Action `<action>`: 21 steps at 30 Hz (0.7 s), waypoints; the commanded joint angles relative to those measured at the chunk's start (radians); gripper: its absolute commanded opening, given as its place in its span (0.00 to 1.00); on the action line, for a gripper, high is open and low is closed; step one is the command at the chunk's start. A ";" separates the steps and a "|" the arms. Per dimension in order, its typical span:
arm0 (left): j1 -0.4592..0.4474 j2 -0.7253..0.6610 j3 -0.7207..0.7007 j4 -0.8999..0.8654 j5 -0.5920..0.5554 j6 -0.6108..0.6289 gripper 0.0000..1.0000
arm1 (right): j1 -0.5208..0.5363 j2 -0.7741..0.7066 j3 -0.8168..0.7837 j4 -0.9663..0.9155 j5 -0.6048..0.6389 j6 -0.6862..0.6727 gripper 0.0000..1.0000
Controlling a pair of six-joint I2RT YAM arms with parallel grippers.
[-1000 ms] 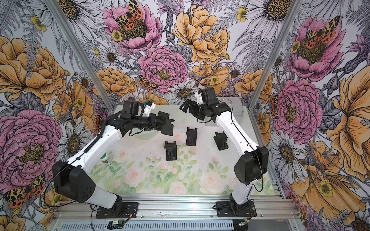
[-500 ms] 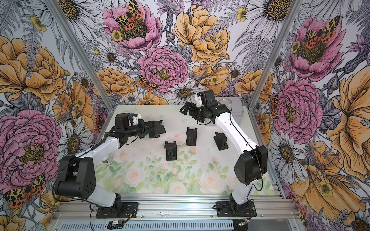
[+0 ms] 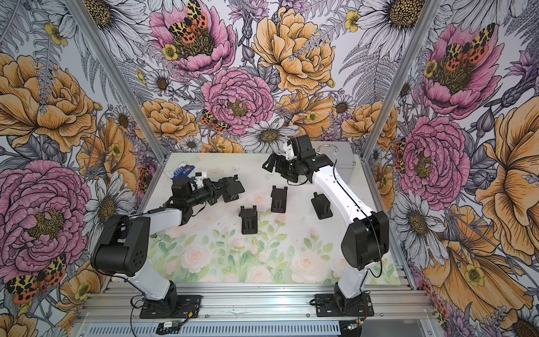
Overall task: Open the phone stand
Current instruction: Place the phone stand at the center of the board.
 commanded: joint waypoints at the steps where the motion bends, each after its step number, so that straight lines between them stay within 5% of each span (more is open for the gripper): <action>1: -0.023 0.032 -0.024 0.240 -0.066 -0.079 0.00 | -0.006 -0.037 -0.014 0.007 -0.004 -0.015 0.99; 14: -0.020 0.264 -0.162 0.752 -0.226 -0.329 0.00 | -0.006 -0.074 -0.059 0.007 0.016 -0.015 0.99; 21: -0.029 0.299 -0.150 0.779 -0.238 -0.352 0.00 | -0.006 -0.074 -0.062 0.007 0.020 -0.013 0.99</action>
